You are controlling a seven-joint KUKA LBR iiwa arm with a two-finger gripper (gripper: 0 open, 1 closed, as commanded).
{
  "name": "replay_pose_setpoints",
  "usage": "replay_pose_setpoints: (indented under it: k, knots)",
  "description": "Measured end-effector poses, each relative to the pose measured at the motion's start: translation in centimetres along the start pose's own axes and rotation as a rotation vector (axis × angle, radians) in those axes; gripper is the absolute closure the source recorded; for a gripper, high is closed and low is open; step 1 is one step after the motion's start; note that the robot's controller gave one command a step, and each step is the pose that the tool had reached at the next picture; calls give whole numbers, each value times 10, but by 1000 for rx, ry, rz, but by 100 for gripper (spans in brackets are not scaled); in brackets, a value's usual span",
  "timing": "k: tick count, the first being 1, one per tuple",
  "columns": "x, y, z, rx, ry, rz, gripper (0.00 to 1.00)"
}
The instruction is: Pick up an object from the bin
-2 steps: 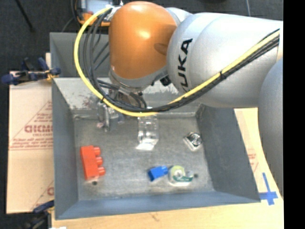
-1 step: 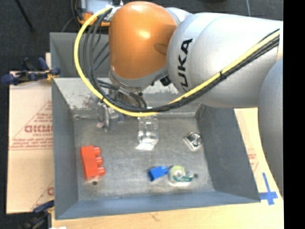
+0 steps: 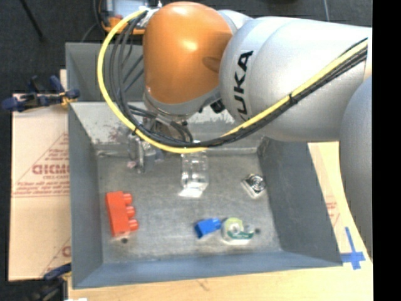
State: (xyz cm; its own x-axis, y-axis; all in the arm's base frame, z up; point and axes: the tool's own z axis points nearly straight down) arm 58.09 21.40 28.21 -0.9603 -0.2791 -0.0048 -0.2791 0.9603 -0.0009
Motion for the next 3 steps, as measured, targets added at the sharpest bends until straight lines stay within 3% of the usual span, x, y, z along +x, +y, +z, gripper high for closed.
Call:
replay_pose_setpoints:
  k: [3]
  knots:
    - [0,0,0,0,0,0,100]
